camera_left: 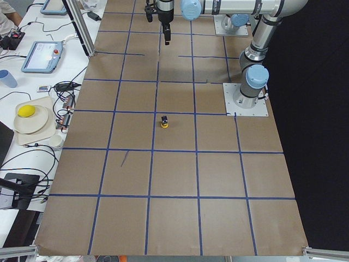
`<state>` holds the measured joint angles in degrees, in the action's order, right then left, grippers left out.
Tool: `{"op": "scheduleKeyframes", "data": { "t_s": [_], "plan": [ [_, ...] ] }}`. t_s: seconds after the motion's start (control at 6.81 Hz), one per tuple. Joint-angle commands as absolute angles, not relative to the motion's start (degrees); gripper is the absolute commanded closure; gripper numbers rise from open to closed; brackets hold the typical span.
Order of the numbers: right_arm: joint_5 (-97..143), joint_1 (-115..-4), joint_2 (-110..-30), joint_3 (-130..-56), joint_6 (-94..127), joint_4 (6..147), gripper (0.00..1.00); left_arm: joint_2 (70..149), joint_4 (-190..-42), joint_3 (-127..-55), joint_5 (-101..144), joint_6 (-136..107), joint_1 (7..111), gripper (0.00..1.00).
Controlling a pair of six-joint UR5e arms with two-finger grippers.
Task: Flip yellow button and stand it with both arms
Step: 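Lower the left gripper onto the yellow button lying on its side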
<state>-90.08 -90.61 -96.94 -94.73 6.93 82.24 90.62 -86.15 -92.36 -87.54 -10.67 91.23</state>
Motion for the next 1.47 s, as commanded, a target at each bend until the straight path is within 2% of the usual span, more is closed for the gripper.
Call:
{"op": "scheduleKeyframes", "data": {
  "t_s": [0.0,0.29,0.88,1.17,1.32],
  "plan": [
    [-90.00,-90.70,-96.94,-94.75,7.03,82.18,0.00,89.31,-85.96,-93.59,-88.06,-10.55,90.97,0.00],
    [-90.00,-90.70,-96.94,-94.75,7.03,82.18,0.00,89.12,-84.04,-98.06,-88.07,-9.76,86.26,0.00],
    [-88.61,-90.62,-97.38,-94.66,7.12,82.00,0.00,91.48,-78.96,-105.89,-88.33,10.07,64.74,0.00],
    [-84.64,-90.44,-97.55,-94.66,7.03,79.46,0.00,97.52,-70.81,-108.80,-90.25,19.91,55.60,0.00],
    [-84.55,-90.53,-97.12,-94.75,6.60,79.37,0.00,100.52,-66.14,-109.16,-92.44,21.34,54.24,0.00]
  ]
}}
